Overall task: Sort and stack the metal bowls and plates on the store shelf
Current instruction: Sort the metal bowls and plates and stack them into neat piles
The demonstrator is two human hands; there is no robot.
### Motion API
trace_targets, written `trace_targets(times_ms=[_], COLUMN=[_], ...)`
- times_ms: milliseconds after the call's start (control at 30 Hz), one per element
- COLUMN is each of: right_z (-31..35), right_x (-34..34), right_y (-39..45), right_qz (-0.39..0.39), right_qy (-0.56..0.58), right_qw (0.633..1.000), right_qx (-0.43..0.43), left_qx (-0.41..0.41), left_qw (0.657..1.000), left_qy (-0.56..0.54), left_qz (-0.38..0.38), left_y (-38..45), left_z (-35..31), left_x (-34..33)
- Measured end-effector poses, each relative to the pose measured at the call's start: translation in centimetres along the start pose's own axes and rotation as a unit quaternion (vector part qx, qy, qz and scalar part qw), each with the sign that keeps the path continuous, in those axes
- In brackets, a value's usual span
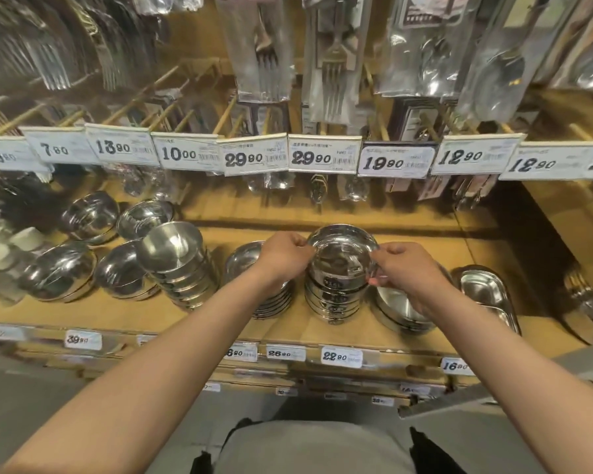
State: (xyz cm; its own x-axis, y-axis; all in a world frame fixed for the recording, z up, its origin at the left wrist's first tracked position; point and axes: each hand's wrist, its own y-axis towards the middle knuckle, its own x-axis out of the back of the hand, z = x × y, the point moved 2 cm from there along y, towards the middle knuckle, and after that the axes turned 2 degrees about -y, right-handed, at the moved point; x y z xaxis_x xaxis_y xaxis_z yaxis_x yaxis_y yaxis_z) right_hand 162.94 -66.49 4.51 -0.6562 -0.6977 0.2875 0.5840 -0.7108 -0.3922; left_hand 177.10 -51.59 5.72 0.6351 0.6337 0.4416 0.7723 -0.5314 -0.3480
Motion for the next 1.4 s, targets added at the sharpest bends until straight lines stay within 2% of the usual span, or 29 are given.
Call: trace_targets(times_ms=[200, 400, 767, 933, 1133, 1267, 1400], right_z=[-0.5, 0.0, 0.7, 0.9, 3.2, 3.8, 3.5], right_x=[-0.1, 0.0, 0.2, 0.6, 2.3, 1.2, -1.7], right_y=[0.2, 0.3, 0.5, -0.3, -2.8, -4.4, -5.9], right_qz=[0.008, 0.004, 0.004, 0.008, -0.031, 0.023, 0.061], right_qy=[-0.015, -0.057, -0.063, -0.053, -0.019, -0.004, 0.029], right_qw=[1.0, 0.998, 0.998, 0.998, 0.995, 0.986, 0.987], right_qx=[-0.002, 0.014, 0.027, 0.028, 0.096, 0.163, 0.143], left_qx=[-0.006, 0.013, 0.013, 0.019, 0.014, 0.009, 0.017], left_qw=[0.999, 0.999, 0.998, 0.997, 0.994, 0.99, 0.983], left_qy=[0.02, -0.022, -0.042, -0.077, -0.098, -0.115, -0.142], left_qz=[-0.025, -0.027, -0.033, -0.012, -0.05, -0.075, -0.115], left_y=[0.4, 0.3, -0.3, -1.1, -4.4, -6.8, -8.5], left_z=[0.7, 1.1, 1.5, 1.3, 1.6, 3.2, 5.9], left_x=[-0.3, -0.3, -0.4, 0.0, 6.4, 12.1, 16.6])
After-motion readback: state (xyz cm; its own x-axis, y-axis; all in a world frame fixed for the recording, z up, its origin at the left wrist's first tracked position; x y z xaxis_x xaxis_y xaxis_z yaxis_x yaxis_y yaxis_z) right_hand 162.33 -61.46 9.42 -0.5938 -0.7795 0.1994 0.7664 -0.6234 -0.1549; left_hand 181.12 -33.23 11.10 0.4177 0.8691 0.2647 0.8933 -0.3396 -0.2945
